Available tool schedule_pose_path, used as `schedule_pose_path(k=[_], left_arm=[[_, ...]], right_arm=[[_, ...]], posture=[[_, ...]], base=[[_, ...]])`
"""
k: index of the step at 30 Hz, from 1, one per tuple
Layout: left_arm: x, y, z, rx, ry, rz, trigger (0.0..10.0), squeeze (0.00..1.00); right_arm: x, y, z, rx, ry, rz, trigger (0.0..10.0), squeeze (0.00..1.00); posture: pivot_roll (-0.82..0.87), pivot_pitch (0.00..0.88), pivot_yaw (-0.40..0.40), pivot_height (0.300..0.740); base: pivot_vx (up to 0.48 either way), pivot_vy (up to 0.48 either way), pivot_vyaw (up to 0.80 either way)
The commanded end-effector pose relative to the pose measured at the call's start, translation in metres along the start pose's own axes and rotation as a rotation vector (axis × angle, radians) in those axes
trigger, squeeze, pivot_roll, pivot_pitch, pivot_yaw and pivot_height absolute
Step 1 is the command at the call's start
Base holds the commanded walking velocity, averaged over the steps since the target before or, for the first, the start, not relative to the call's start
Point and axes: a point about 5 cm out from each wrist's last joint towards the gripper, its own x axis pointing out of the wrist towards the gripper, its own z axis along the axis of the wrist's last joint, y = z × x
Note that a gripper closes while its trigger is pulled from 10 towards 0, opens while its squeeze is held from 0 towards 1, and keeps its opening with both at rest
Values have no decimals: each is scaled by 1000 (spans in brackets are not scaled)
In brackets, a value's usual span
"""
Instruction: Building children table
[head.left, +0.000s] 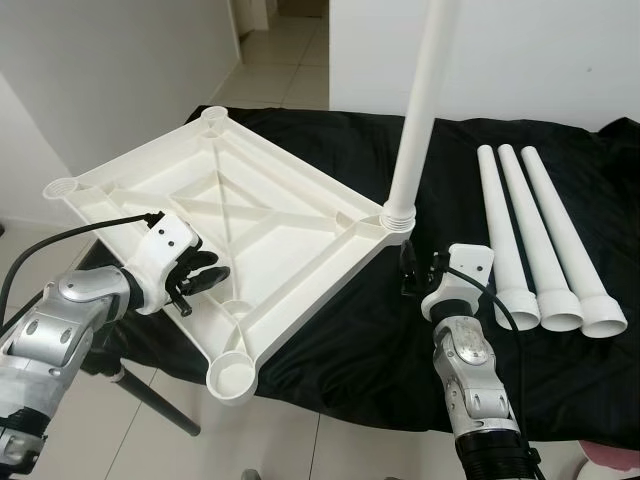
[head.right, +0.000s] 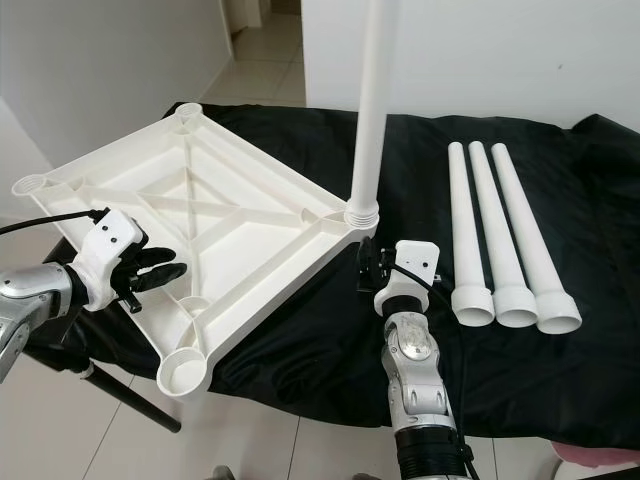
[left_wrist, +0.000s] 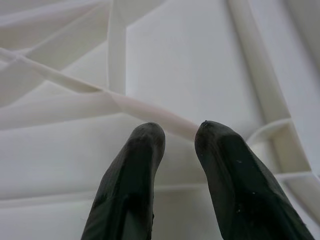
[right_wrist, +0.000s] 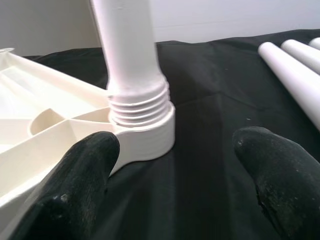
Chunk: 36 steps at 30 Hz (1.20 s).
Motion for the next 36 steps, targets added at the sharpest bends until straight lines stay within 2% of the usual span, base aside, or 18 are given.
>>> schedule_pose_path(k=[1, 2, 3, 4, 7, 8, 10, 15, 18, 19, 21, 27, 28, 32, 36], left_arm=[[-2, -3, -4, 37, 30, -26, 10000, 0], [-2, -3, -4, 37, 30, -26, 10000, 0], [-1, -6, -7, 41, 46, -41, 10000, 0], [-1, -9, -10, 56, 71, -54, 10000, 0], [-1, -12, -13, 69, 86, -71, 10000, 0], [0, -23, -16, 81, 100, -128, 10000, 0], [4, -33, -18, 91, 103, -161, 10000, 0], [9, -43, -17, 94, 94, -194, 10000, 0], [17, -63, -13, 92, 65, -258, 10000, 0], [17, -63, -13, 92, 65, -258, 10000, 0], [22, -73, -9, 90, 48, -288, 10000, 0], [27, -81, -5, 90, 30, -307, 10000, 0], [32, -86, -1, 89, 9, -312, 10000, 0], [43, -90, 12, 74, -52, -281, 10000, 0], [43, -72, 24, 71, -129, -184, 10000, 0]], right_arm=[[1, 5, -4, 3, 29, 19, 10000, 0], [1, 5, -4, 3, 29, 19, 10000, 0], [3, 7, -4, 6, 35, 29, 10000, 0], [5, 8, -5, 1, 48, 29, 10000, 0], [7, 9, -6, -1, 59, 31, 10000, 0], [10, 17, -6, 8, 78, 63, 10000, 0], [13, 24, -10, 7, 125, 90, 10000, 0], [14, 31, -13, -1, 154, 133, 10000, 0], [19, 37, -16, -4, 182, 167, 10000, 0], [19, 37, -16, -4, 182, 167, 10000, 0], [22, 39, -17, -7, 192, 175, 10000, 0], [27, 40, -17, -12, 199, 179, 10000, 0], [31, 41, -17, -21, 201, 178, 10000, 0], [41, 39, -13, -35, 190, 154, 10000, 0], [46, 26, 6, -17, 53, 77, 10000, 0]], posture=[[23, 70, 35, 740], [23, 70, 35, 740], [27, 32, 33, 740], [20, 79, 36, 740], [20, 79, 36, 740], [25, 68, 36, 740], [27, 74, 36, 740], [33, 68, 38, 740], [45, 62, 41, 740], [45, 62, 41, 740], [47, 63, 41, 740], [52, 65, 51, 740], [58, 65, 54, 740], [65, 65, 50, 740], [70, 67, 42, 740]], base=[[0, 0, 0], [0, 0, 0], [0, 0, 0], [0, 0, 0], [0, 0, 0], [0, 0, 0], [0, 0, 0], [0, 0, 0], [0, 0, 0], [0, 0, 0], [0, 0, 0], [0, 0, 0], [0, 0, 0], [0, 0, 0], [0, 0, 0]])
